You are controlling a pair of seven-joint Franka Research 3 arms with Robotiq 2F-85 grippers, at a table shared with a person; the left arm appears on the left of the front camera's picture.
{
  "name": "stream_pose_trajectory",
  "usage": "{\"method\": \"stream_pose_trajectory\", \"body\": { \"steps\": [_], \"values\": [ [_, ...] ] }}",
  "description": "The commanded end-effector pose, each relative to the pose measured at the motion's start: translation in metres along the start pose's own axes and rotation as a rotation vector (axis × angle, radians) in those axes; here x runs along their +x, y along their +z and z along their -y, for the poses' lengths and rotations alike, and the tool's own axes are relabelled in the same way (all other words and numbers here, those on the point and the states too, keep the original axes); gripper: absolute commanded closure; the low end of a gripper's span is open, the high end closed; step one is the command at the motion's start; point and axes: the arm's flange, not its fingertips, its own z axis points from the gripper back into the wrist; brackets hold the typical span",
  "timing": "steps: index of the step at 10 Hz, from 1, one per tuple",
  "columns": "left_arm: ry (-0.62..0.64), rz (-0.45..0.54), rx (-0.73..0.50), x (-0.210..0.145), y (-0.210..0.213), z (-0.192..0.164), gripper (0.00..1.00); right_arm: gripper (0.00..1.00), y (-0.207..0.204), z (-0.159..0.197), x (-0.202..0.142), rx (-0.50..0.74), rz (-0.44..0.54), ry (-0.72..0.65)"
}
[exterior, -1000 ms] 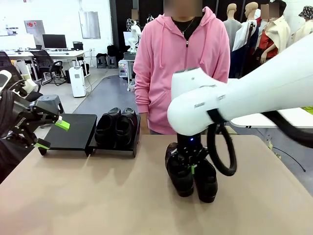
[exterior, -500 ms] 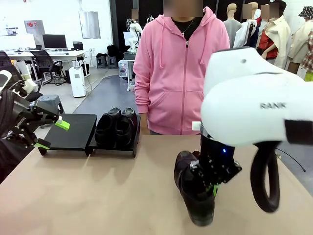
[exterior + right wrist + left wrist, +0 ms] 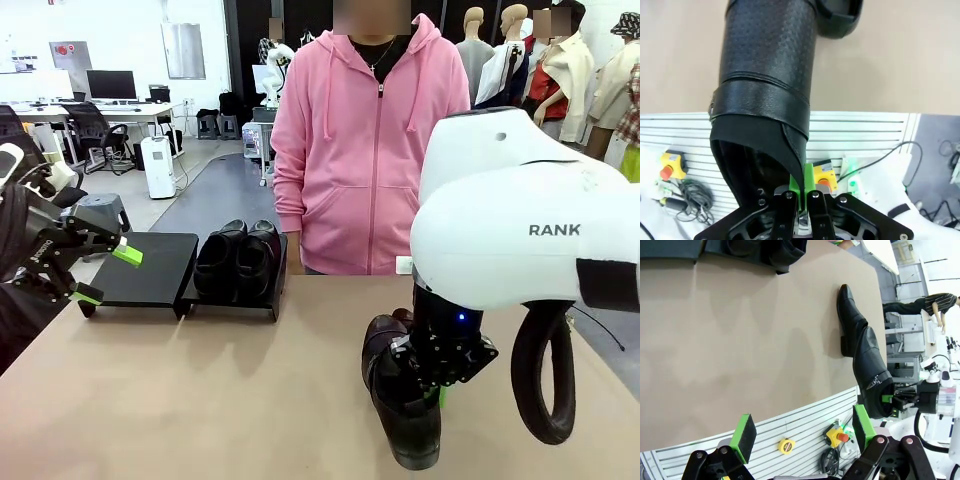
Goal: Organize the shoes by placing them on the stand.
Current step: Pick up one Shoe and place it in the middle of the table.
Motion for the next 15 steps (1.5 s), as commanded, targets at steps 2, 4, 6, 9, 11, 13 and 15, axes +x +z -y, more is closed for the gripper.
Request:
{"method": "stream_pose_trajectory", "body": {
  "steps": [2, 4, 6, 9, 11, 13, 15],
  "values": [
    [0.008, 0.002, -0.024, 0.0, -0.001, 0.0, 0.0, 1.0, 0.002, -0.113, -0.001, 0.063, 0.06, 0.042],
    [0.008, 0.002, -0.024, 0.0, -0.001, 0.0, 0.0, 1.0, -0.022, -0.184, 0.017, 0.106, 0.014, -0.038],
    [0.008, 0.002, -0.024, 0.0, -0.001, 0.0, 0.0, 1.0, -0.036, -0.225, 0.025, 0.215, 0.022, -0.065],
    [0.008, 0.002, -0.024, 0.0, -0.001, 0.0, 0.0, 1.0, -0.063, -0.24, 0.046, 0.189, 0.047, -0.113],
    [0.008, 0.002, -0.024, 0.0, -0.001, 0.0, 0.0, 1.0, -0.087, -0.235, 0.067, 0.168, 0.039, 0.069],
    [0.008, 0.002, -0.024, 0.0, -0.001, 0.0, 0.0, 1.0, -0.098, -0.232, 0.075, 0.187, 0.008, 0.124],
    [0.008, 0.002, -0.024, 0.0, -0.001, 0.0, 0.0, 0.79, -0.1, -0.226, 0.076, 0.194, 0.012, 0.121]
  ]
}}
